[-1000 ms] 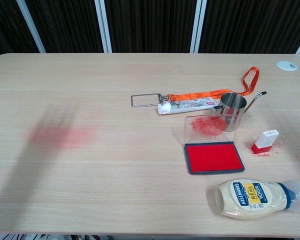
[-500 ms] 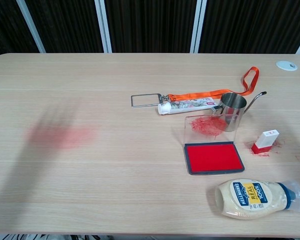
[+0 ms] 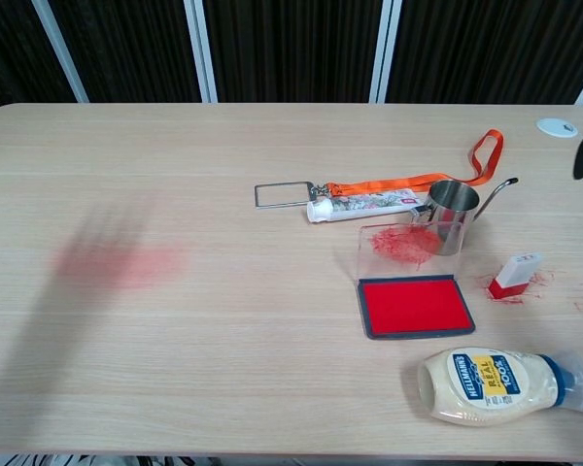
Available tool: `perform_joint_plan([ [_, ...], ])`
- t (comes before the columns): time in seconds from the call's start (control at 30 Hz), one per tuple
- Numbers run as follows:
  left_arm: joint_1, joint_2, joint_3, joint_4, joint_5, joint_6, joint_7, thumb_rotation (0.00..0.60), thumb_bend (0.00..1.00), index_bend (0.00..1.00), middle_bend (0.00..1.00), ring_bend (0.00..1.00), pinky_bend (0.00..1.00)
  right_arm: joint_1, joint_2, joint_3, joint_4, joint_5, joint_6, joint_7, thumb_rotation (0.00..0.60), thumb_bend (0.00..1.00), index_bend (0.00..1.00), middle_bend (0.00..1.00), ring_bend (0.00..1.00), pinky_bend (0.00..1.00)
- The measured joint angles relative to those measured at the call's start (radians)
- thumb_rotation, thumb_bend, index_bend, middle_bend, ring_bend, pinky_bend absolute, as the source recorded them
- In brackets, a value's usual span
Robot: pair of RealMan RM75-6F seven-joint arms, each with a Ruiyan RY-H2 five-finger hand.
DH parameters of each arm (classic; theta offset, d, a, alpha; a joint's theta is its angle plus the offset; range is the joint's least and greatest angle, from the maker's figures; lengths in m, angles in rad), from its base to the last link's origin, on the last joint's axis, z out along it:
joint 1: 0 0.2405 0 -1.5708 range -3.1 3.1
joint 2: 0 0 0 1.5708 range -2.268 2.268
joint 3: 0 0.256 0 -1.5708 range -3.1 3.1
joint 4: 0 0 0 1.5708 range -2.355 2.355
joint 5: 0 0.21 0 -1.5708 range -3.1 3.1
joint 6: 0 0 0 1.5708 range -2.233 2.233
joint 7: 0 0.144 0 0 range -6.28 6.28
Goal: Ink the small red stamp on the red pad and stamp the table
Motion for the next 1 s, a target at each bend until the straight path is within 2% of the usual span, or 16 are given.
perform_joint_plan([
  [0.3, -0.003, 0.006, 0.000, -0.008, -0.013, -0.016, -0.006, 0.600, 0.00, 0.00, 0.00, 0.00, 0.00, 0.063, -0.118, 0.021, 0.087, 0.106, -0.081, -0.051, 0.600, 0.29, 0.45, 0.40, 0.32, 0.36],
  [1.0, -0.013, 0.013, 0.001, -0.020, -0.030, -0.043, -0.016, 0.600, 0.00, 0.00, 0.00, 0.00, 0.00, 0.118, -0.246, 0.012, 0.264, 0.201, -0.140, -0.020, 0.600, 0.31, 0.47, 0.40, 0.32, 0.36],
])
